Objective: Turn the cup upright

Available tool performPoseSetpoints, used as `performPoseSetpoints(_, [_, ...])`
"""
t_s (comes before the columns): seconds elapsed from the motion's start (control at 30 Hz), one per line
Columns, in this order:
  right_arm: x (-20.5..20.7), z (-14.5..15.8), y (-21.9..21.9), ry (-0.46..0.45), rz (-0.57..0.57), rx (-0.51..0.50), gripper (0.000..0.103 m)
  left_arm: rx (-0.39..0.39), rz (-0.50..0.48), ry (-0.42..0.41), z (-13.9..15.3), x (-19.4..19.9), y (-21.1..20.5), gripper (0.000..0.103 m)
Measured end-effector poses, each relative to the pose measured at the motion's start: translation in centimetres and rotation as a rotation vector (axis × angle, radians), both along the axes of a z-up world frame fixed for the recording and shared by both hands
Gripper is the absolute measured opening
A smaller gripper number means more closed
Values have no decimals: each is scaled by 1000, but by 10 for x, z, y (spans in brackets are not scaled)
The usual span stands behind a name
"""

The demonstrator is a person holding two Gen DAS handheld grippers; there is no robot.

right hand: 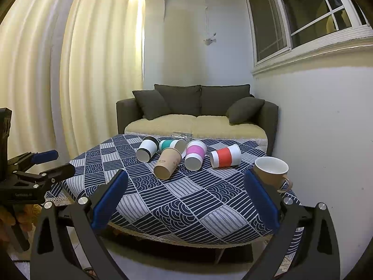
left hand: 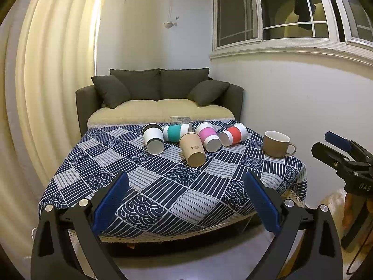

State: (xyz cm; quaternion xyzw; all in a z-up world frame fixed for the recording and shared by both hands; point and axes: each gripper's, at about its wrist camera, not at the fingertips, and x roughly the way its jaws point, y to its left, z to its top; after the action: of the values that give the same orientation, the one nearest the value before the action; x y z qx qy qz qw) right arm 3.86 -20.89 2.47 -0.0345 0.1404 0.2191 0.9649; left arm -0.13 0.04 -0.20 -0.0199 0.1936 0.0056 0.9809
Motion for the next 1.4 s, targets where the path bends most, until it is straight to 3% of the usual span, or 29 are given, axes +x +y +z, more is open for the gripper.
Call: performPoseSetpoints(1.4, [5, -6, 3, 24, 7, -13, 98, -11, -2, 8, -2, 3, 3, 96])
